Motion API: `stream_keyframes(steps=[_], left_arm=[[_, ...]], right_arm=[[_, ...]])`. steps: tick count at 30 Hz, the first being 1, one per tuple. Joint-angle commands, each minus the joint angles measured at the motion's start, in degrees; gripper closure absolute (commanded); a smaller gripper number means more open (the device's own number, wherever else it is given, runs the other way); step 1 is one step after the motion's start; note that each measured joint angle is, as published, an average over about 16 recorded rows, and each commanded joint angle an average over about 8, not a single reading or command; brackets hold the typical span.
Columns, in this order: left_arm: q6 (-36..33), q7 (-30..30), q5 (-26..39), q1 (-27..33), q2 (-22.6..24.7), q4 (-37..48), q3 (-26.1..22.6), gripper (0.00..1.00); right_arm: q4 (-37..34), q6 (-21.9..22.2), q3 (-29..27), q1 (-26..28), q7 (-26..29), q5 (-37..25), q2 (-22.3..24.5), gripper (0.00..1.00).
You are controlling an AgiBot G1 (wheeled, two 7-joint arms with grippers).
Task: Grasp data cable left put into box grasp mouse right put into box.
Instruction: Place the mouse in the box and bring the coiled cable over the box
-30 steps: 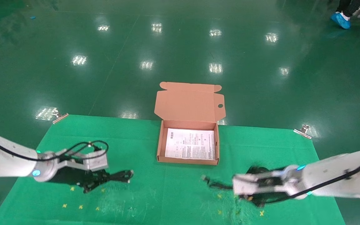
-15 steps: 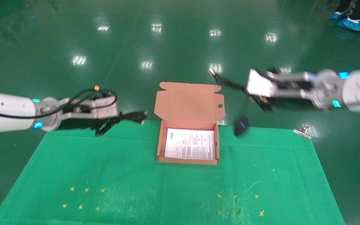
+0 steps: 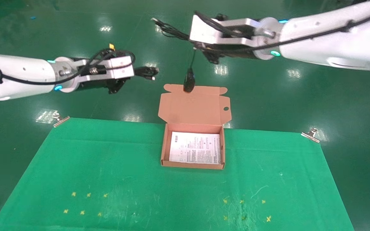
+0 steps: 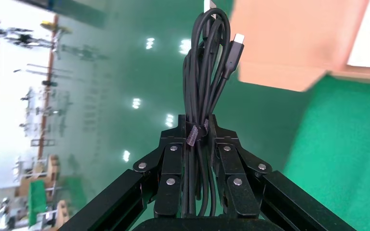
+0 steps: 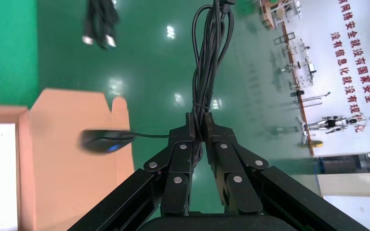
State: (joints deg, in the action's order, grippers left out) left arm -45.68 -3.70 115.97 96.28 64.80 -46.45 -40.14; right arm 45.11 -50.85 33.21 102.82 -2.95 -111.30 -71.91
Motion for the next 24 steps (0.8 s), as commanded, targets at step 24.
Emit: stream_keyframes(steps=[24], left_arm=[[-0.3, -6.7, 5.7, -0.8, -4.6, -0.7, -0.3, 1.00]], right_arm=[[-9.4, 3.0, 1.5, -1.0, -6.7, 5.3, -5.4, 1.00]])
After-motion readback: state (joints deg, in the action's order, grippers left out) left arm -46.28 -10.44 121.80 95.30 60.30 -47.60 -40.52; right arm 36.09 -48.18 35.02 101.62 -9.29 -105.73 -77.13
